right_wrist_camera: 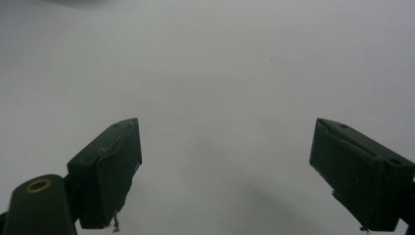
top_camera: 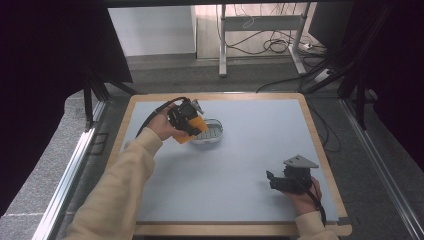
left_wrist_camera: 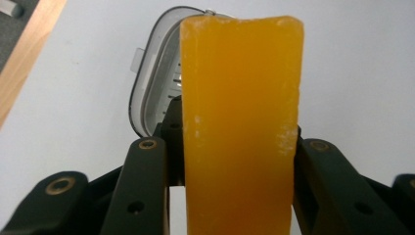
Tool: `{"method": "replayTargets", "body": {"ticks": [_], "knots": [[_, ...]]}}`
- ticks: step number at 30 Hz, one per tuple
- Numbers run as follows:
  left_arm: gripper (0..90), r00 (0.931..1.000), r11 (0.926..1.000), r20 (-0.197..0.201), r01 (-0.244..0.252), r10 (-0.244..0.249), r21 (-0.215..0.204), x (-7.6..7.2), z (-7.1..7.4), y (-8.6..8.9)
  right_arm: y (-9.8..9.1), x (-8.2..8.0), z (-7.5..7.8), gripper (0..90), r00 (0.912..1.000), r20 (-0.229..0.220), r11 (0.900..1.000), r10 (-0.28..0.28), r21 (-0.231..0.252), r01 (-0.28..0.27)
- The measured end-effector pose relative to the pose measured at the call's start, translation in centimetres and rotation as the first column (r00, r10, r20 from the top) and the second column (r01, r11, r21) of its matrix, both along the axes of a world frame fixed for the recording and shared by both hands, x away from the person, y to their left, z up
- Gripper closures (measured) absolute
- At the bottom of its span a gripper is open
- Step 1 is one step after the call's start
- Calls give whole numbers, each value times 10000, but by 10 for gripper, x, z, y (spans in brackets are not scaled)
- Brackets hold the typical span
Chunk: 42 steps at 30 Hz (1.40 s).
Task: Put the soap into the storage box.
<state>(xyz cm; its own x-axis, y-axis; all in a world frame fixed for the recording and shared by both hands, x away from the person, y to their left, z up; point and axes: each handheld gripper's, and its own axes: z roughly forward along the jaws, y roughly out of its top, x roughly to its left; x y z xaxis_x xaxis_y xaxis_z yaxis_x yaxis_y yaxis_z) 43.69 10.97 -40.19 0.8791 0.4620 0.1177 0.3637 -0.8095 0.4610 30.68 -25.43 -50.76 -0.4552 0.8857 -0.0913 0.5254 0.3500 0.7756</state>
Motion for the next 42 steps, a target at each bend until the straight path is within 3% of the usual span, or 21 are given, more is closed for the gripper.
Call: {"method": "replayTargets", "body": {"ticks": [14, 42], "knots": [[620, 9999, 10000, 114, 49, -50, 49, 14, 8, -6, 0, 0, 0, 121, 10000, -12, 10000, 36, 0, -36], [620, 9989, 9985, -152, 454, -450, 289, 46, -4, -25, -5, 2, 0, 122, 9999, -41, 9999, -110, 51, 111]]}}
